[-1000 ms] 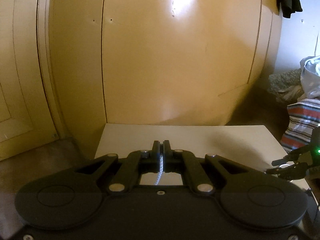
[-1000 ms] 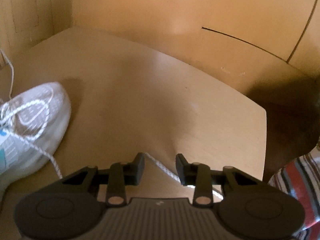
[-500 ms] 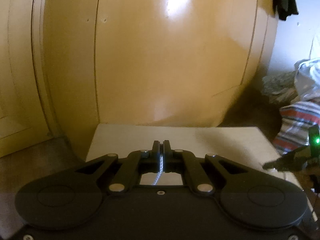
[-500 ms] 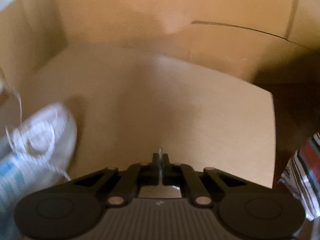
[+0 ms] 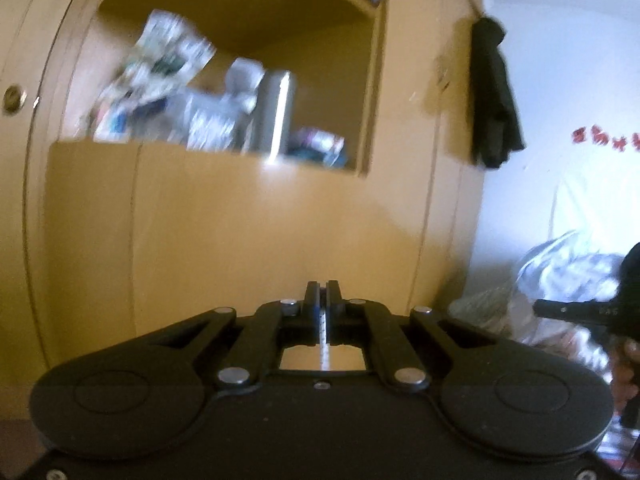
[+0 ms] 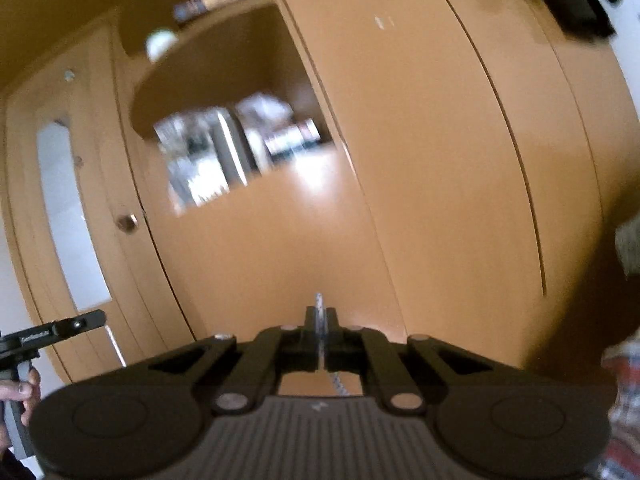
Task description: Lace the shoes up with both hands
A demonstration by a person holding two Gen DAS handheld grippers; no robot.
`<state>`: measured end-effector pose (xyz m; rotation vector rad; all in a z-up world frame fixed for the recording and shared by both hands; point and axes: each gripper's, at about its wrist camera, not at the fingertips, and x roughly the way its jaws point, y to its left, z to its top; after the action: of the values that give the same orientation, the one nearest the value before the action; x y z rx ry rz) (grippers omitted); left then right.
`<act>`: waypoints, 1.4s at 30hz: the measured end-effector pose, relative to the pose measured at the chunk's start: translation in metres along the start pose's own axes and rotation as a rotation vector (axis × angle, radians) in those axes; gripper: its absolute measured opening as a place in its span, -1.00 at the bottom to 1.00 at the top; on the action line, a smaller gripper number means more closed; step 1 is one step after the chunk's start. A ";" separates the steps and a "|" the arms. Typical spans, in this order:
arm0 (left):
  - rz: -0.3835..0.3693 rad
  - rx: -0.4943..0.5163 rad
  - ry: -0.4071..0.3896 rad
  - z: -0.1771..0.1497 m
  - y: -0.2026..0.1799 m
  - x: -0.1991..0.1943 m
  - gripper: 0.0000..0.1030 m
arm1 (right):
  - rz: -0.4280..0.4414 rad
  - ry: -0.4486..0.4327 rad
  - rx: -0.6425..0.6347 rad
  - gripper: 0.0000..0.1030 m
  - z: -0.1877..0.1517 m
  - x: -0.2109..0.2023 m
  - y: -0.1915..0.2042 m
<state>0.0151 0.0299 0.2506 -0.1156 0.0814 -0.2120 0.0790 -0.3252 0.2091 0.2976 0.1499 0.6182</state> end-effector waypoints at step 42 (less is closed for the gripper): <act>0.082 0.201 0.159 -0.019 -0.019 0.025 -1.00 | 0.101 0.082 -0.174 -0.96 -0.014 -0.007 0.066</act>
<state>0.0337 0.0039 0.2323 0.1050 0.2216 -0.1462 0.0338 -0.2755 0.2176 0.1125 0.1596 0.7395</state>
